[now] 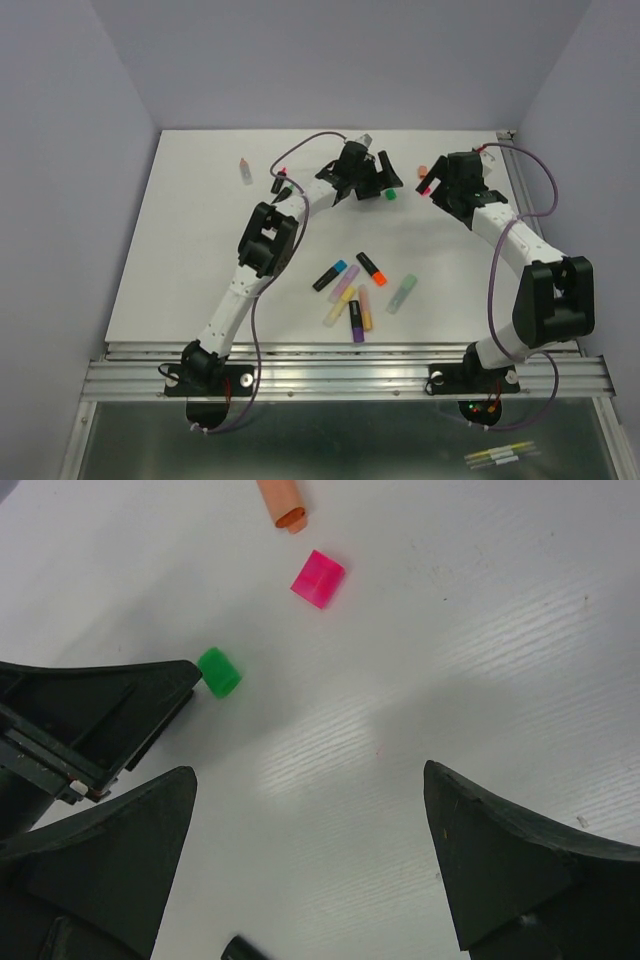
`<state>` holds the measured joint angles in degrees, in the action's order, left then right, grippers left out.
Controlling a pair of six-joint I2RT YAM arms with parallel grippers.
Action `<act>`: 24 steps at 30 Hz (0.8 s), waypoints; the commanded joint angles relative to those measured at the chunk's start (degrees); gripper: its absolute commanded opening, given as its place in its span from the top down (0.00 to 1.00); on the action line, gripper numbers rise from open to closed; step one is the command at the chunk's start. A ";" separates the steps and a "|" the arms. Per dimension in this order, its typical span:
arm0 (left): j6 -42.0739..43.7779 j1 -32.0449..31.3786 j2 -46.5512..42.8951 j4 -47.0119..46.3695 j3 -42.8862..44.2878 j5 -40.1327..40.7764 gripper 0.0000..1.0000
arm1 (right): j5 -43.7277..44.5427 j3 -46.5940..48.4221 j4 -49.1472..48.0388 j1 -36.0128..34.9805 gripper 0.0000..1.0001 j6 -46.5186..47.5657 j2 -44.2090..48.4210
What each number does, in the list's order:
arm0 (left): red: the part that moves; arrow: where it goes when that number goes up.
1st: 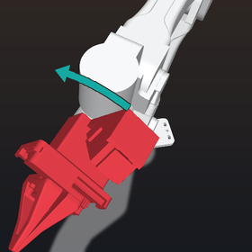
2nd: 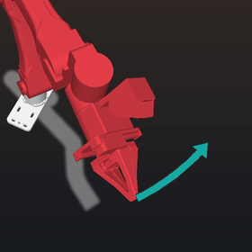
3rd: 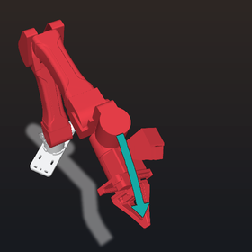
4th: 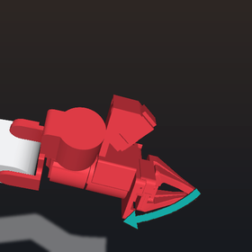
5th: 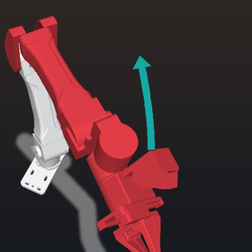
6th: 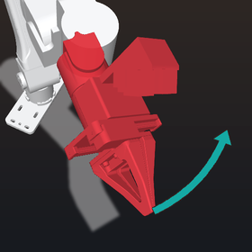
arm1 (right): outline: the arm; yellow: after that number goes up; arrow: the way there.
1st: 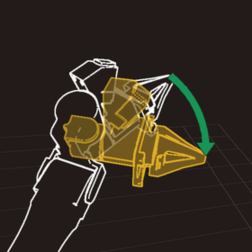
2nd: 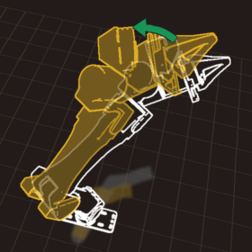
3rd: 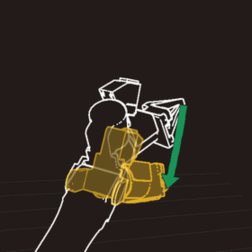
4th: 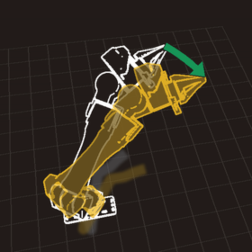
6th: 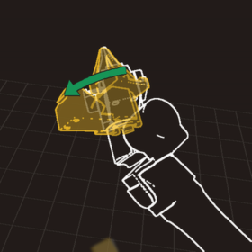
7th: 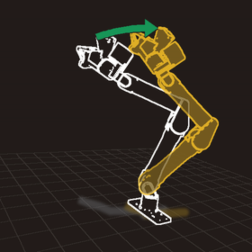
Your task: Open the pen caps
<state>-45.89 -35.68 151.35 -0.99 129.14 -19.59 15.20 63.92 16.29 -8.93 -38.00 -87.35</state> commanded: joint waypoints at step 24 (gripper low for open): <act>25.32 0.97 -62.21 10.05 -70.51 17.22 0.01 | -6.75 -11.89 -7.24 0.40 0.00 7.93 9.22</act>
<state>-20.05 -34.41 92.58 9.04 63.33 -4.73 11.35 53.87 12.27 -8.71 -33.36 -79.02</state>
